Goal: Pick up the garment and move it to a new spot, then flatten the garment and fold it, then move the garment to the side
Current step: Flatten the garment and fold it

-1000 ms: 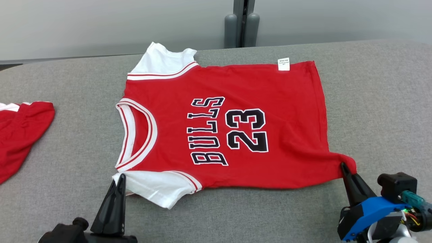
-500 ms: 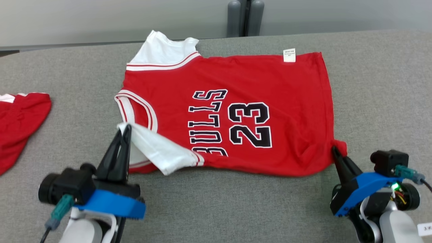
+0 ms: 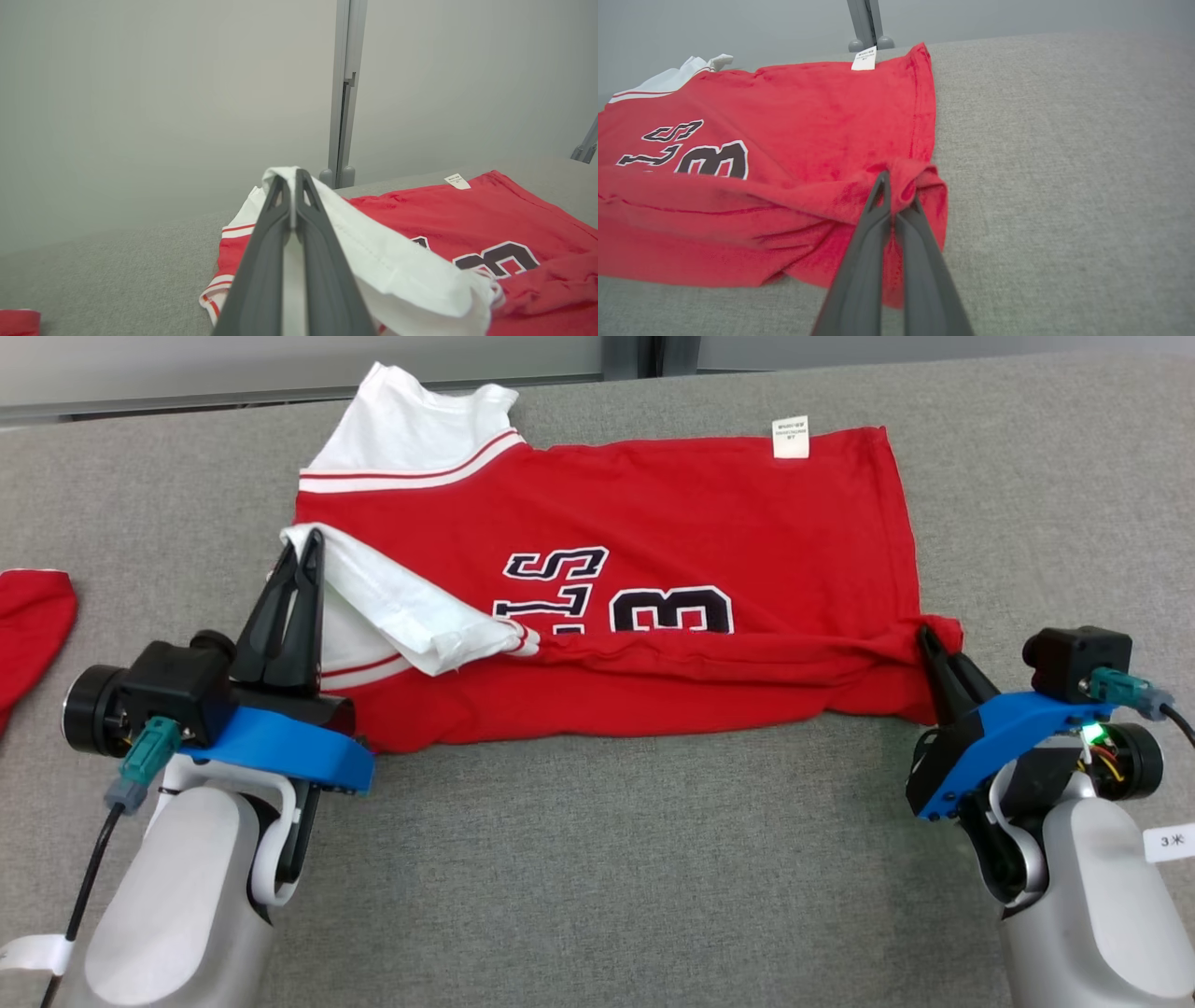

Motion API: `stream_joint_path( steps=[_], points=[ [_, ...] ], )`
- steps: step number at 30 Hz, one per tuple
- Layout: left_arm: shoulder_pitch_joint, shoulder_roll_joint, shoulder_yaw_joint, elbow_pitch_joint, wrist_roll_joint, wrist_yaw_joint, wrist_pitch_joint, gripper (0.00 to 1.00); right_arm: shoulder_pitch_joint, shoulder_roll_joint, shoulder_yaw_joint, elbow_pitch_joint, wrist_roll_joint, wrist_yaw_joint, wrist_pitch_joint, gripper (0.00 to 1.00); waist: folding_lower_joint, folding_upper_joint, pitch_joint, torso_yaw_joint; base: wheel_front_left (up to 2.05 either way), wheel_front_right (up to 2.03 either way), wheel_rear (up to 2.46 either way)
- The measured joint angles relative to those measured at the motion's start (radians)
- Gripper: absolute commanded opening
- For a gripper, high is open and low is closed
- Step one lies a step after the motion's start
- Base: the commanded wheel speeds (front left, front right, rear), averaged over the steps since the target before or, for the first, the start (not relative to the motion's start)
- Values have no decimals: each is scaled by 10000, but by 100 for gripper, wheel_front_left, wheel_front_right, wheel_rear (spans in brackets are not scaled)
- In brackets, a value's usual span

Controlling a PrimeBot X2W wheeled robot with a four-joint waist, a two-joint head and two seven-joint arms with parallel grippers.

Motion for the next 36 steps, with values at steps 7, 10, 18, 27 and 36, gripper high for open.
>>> stream_joint_path(
  steps=[7, 10, 18, 27, 36],
  points=[
    [-338, -198, 88, 700, -35, 35, -222, 0, -482, 2, 165, 512, -79, 0, 119, 42, 0, 0, 107, -30, 0, 0, 0],
    [-455, -282, 184, 867, -50, 58, -314, 87, -564, 2, 201, 675, -81, 0, 12, 100, -1, 0, 122, -9, 0, 0, 0],
    [-315, -602, 313, 780, -107, -88, -424, 100, -468, -2, -27, 408, 42, 0, -913, 100, -1, 0, 71, 96, 0, 0, 0],
    [1327, -756, 740, 36, -403, -194, -382, 100, 836, 0, 40, -1141, -123, 0, -1091, 100, -2, 0, -338, 159, 0, 0, 0],
    [3062, -692, 1266, -234, -1649, 355, 1632, 100, 2176, 0, 13, -2278, -255, 0, -564, 100, -3, 0, -649, 209, 0, 0, 0]
  ],
)
